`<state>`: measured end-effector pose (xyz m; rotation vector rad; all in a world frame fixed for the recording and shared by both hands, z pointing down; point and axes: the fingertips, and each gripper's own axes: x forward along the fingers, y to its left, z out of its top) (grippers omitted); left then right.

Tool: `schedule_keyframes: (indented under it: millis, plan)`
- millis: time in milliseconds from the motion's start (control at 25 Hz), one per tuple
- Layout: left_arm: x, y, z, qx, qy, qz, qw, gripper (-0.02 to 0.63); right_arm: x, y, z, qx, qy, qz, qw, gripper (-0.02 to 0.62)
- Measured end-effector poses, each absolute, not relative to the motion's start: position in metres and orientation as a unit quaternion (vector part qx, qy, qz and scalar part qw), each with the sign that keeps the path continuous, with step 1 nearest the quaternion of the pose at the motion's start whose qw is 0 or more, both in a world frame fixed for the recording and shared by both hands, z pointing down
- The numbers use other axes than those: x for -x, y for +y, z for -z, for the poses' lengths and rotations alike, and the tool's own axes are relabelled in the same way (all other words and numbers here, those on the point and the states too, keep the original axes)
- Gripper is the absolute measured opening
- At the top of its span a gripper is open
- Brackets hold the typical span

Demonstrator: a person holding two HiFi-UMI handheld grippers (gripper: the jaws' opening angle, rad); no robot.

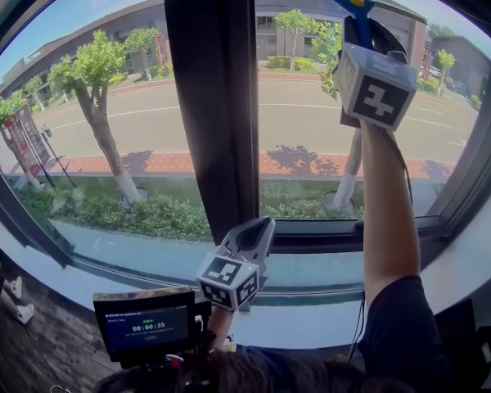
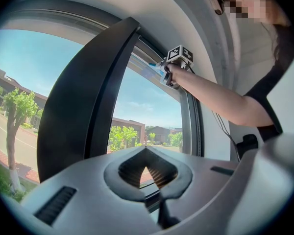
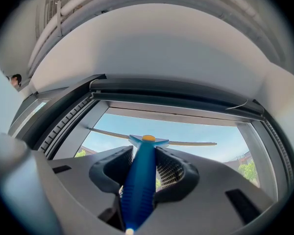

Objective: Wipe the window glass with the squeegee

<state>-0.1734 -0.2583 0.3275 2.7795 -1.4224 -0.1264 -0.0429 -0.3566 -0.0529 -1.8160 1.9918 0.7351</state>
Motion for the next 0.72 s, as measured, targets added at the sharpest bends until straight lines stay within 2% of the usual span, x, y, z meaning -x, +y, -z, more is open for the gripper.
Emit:
schedule_keyframes:
  millis: [360, 720]
  plan:
    - [0.178, -0.262, -0.331, -0.883, -0.467, 0.039, 0.008, 0.002, 0.042, -0.356, 0.019, 0.641, 0.704, -0.257, 0.168, 0.141]
    - [0.18, -0.275, -0.316, -0.881, -0.471, 0.033, -0.022, 0.002, 0.047, -0.352, -0.016, 0.639, 0.708, -0.259, 0.155, 0.141]
